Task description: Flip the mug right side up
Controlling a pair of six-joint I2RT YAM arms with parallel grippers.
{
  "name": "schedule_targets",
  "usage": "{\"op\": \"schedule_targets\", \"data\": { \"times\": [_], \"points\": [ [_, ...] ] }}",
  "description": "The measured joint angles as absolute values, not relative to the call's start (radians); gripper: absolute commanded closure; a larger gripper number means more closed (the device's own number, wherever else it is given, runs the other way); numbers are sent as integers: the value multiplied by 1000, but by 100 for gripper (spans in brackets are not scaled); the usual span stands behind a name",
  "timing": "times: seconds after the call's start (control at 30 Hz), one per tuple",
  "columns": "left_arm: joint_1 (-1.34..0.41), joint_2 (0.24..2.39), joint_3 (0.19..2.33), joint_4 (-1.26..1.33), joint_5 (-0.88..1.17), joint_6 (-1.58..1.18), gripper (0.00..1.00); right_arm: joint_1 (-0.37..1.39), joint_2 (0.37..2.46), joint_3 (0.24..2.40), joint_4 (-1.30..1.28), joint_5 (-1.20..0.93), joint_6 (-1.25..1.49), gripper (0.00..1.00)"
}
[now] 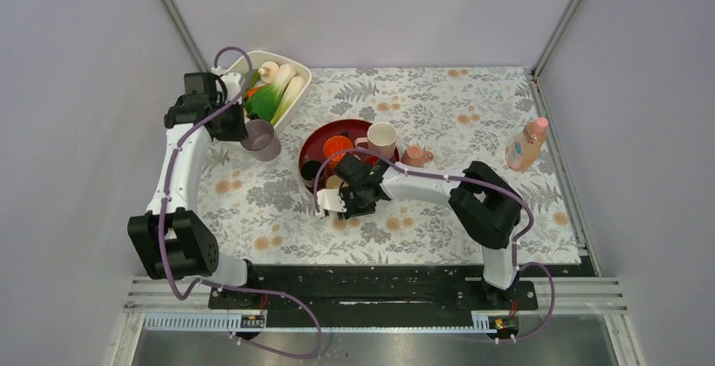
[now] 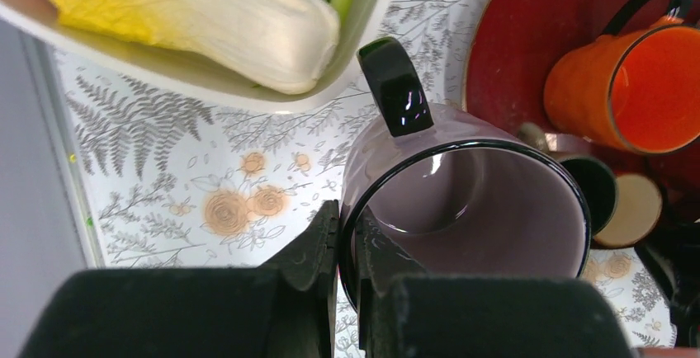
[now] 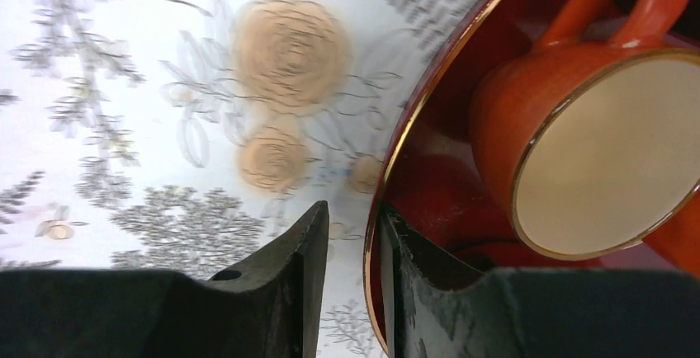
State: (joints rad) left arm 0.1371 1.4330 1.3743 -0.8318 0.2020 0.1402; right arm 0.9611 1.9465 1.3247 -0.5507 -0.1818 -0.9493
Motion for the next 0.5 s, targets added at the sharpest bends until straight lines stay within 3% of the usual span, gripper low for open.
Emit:
{"op": "schedule_targets", "data": {
  "times": [0.27,0.5],
  "points": [
    [-29,1525,1376,-795,202,120,100,1041,1849,1187,-496,-207,-927,62],
    [-120,1701,1460,-784,204,99,100,1061,1813,1141,-490,-230,-860,38]
  ]
}}
